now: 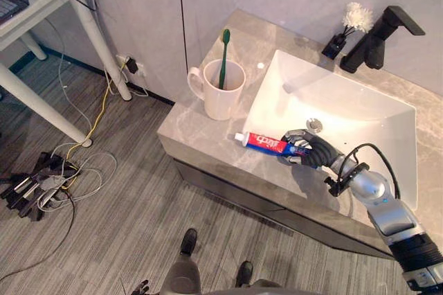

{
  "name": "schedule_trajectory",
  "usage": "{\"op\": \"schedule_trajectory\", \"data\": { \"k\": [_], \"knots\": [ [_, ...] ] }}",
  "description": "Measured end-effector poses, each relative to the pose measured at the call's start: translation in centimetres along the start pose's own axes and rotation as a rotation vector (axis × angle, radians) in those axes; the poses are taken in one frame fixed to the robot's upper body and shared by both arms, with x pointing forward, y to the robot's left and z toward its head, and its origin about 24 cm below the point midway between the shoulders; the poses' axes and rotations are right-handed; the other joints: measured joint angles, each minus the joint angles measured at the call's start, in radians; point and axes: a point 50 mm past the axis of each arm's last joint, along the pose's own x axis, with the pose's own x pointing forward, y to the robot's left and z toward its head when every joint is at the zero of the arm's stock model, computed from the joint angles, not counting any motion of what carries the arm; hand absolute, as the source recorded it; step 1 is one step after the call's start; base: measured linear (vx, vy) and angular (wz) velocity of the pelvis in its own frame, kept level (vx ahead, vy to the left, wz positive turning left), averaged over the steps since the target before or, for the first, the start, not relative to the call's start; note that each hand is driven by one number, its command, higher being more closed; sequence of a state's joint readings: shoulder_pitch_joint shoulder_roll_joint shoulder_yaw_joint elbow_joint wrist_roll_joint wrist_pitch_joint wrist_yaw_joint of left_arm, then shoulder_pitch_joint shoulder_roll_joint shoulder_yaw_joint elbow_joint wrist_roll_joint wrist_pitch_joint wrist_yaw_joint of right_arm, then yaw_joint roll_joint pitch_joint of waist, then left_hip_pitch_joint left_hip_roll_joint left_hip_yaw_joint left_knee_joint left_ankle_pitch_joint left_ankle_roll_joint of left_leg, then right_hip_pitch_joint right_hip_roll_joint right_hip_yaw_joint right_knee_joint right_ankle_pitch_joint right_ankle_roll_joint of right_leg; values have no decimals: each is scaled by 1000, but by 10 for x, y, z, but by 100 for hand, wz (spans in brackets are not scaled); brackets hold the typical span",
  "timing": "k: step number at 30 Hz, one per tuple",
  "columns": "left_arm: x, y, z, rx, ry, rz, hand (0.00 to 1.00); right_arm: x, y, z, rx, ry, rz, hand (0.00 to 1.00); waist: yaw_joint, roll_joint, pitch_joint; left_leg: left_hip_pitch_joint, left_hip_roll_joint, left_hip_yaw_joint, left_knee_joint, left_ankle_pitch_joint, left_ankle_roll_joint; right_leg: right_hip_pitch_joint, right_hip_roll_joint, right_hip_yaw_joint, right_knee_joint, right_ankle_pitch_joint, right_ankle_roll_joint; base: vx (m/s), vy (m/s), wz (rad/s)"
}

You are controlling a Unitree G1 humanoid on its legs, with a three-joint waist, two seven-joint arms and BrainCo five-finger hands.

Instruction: Organize washtable

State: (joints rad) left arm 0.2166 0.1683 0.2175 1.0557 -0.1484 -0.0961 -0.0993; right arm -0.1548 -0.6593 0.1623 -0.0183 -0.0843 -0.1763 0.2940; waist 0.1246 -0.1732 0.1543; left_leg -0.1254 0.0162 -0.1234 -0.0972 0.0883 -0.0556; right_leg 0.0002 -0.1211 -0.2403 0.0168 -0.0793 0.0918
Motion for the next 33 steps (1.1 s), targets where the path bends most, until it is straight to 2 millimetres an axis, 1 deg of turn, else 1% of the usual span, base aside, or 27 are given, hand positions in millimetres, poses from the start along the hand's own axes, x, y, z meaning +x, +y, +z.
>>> {"op": "schedule_trajectory", "data": {
  "k": [1,2,3,4,5,6,8,9,10,11,12,13,14,15,16,17,18,20,22,23,24,26,27,29,31,32,33],
  "knots": [
    [0,2,10,-48,-50,20,0,-1,0,-2,9,10,-17,100,0,1,-1,2,-1,-4,0,0,0,5,0,-3,0,0,0,-32,-3,7],
    [0,1,16,-73,-83,24,0,-2,0,-3,14,15,-27,100,1,1,-1,2,-1,-6,0,2,3,5,0,-4,0,0,0,-48,-4,9],
    [0,-2,29,-104,-146,18,0,-3,-2,-4,23,21,-46,100,1,3,-1,1,0,-13,0,5,3,5,-1,-5,0,0,0,-65,-14,8],
    [-4,-5,50,-200,-260,10,0,-6,-6,-5,23,29,-74,100,2,7,-3,0,0,-23,-3,5,3,6,-2,-5,0,0,0,-88,-19,9],
    [-9,-6,67,-260,-350,8,0,-9,-10,-8,22,41,-96,100,2,14,-7,-1,0,-27,-5,5,3,7,-2,-6,0,0,0,-78,-18,10],
    [-15,-3,84,-337,-447,10,0,-13,-15,-10,24,54,-128,100,2,22,-12,-1,0,-31,-5,6,3,8,-3,-6,2,0,0,-77,-3,9],
    [-41,17,128,-533,-709,35,0,-23,-39,-9,30,63,-271,100,-2,53,-29,1,-7,-33,-6,9,3,9,-3,-8,6,0,0,-68,9,4],
    [-50,23,138,-570,-779,48,0,-26,-48,-7,28,55,-327,100,-2,63,-35,1,-7,-33,-6,10,4,10,-3,-8,6,0,0,-68,0,1],
    [-71,37,159,-623,-929,63,0,-35,-66,2,12,25,-451,100,-1,90,-52,3,-8,-35,-5,15,6,13,-4,-9,6,0,0,-51,-9,2],
    [-84,43,170,-651,-1010,70,0,-39,-74,8,14,-3,-520,100,-2,105,-62,7,-9,-36,-5,17,6,17,-4,-11,6,0,0,-42,-9,2],
    [-92,46,176,-655,-1055,71,0,-40,-78,11,17,-21,-554,100,-2,114,-68,13,-9,-36,-2,21,6,23,-5,-12,6,0,0,-17,-11,5],
    [-105,49,188,-641,-1135,51,0,-42,-81,17,32,-54,-603,100,-2,133,-81,26,-10,-41,0,21,6,40,-5,-18,3,-1,0,-14,-12,8],
    [-111,48,195,-632,-1165,33,0,-41,-81,19,34,-66,-615,100,-2,140,-87,33,-10,-43,0,21,5,48,-5,-25,3,-1,0,-31,-21,13],
    [-123,43,207,-608,-1225,-24,0,-40,-79,24,45,-88,-624,100,-2,148,-105,36,-11,-48,0,22,4,55,-5,-35,2,-6,-1,-44,-25,18],
    [-134,33,221,-567,-1275,-105,0,-37,-75,27,66,-111,-636,100,-2,153,-114,37,-13,-58,-1,26,1,62,-5,-41,2,-13,0,-51,-27,22],
    [-139,26,228,-544,-1295,-155,0,-36,-73,29,84,-123,-641,100,-3,154,-114,39,-15,-65,-2,28,1,67,-6,-48,4,-20,0,-73,-33,29],
    [-146,12,238,-503,-1316,-249,0,-31,-68,31,114,-139,-646,100,-3,157,-116,42,-15,-71,-5,30,-2,71,-5,-59,13,-27,-1,-93,-33,26],
    [-158,-9,246,-477,-1322,-407,0,-20,-58,37,160,-177,-610,100,-2,158,-118,47,-14,-79,-6,33,-6,73,-5,-64,30,-38,-4,-89,-24,19],
    [-172,-32,251,-427,-1319,-578,0,-9,-43,52,190,-245,-545,100,-2,158,-118,47,-15,-94,-6,39,-6,79,-5,-80,36,-40,-4,-71,-13,20],
    [-175,-38,252,-422,-1312,-623,0,-6,-39,56,205,-264,-531,100,-2,158,-118,47,-16,-96,-5,41,-6,82,-6,-86,35,-40,-3,-47,-7,22],
    [-181,-49,252,-409,-1295,-713,0,-2,-31,65,232,-304,-500,100,-1,157,-118,48,-17,-100,-5,43,-6,84,-7,-91,36,-41,-3,-29,-2,16],
    [-191,-77,246,-377,-1230,-896,0,6,-17,80,263,-372,-443,100,2,156,-119,47,-22,-115,0,50,-2,87,-10,-103,41,-42,0,-26,-1,19],
    [-193,-84,244,-370,-1206,-942,0,7,-14,84,269,-387,-433,100,1,156,-119,47,-24,-119,0,52,-2,87,-12,-108,45,-45,3,-20,0,21],
    [-194,-107,235,-344,-1125,-1053,0,10,-5,92,287,-423,-412,100,2,156,-120,53,-31,-125,0,61,-1,86,-22,-116,67,-58,6,-27,6,15],
    [-194,-116,230,-331,-1077,-1107,0,11,-2,99,296,-454,-411,100,0,157,-121,54,-33,-125,0,61,-1,86,-23,-117,70,-59,6,-34,7,4],
    [-195,-120,227,-321,-1041,-1140,0,10,-1,106,293,-485,-418,100,-1,157,-121,54,-32,-126,0,61,-1,87,-23,-117,71,-59,6,-31,4,1],
    [-196,-122,226,-312,-1036,-1150,0,9,-1,108,292,-499,-422,100,-2,157,-121,54,-32,-127,0,61,-1,87,-23,-117,72,-60,6,-39,-1,2]
  ]
}}
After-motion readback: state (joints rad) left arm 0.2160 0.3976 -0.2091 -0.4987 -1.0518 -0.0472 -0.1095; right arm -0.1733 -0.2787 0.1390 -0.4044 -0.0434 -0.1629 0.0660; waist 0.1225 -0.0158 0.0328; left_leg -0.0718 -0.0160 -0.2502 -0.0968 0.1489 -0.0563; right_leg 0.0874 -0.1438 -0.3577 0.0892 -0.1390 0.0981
